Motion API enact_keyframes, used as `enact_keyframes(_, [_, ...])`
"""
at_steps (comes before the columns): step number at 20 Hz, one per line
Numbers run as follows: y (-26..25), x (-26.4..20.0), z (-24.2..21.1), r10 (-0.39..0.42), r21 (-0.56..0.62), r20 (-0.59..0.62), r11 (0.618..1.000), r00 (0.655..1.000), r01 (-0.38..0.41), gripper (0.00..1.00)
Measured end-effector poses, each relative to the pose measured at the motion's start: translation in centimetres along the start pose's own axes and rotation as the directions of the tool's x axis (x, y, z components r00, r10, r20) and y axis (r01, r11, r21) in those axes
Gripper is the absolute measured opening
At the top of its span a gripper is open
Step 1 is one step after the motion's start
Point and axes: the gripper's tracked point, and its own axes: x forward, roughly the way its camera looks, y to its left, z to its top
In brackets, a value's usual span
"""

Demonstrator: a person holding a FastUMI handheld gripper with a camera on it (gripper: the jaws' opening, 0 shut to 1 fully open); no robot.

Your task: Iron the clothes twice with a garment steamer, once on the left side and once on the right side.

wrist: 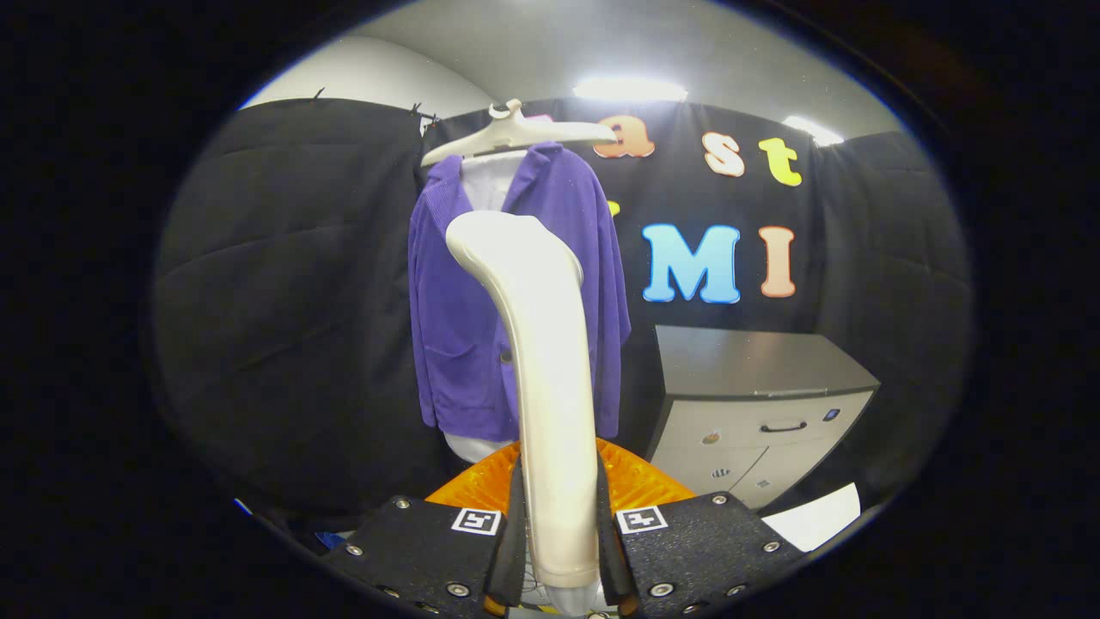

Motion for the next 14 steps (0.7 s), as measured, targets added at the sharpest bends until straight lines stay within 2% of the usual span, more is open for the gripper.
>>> enact_keyframes(3, [2.2, 1.5, 5.7, -0.016, -0.04, 0.135, 0.999, 0.991, 0.022, 0.34])
enact_keyframes(6, [4.5, 3.9, 10.5, -0.05, -0.074, 0.262, 0.995, 0.964, 0.071, 0.34])
enact_keyframes(11, [9.7, 8.9, 13.9, -0.045, -0.134, 0.36, 0.986, 0.932, 0.099, 0.34])
enact_keyframes(14, [12.0, 11.6, 15.1, -0.063, -0.167, 0.401, 0.976, 0.914, 0.141, 0.34])
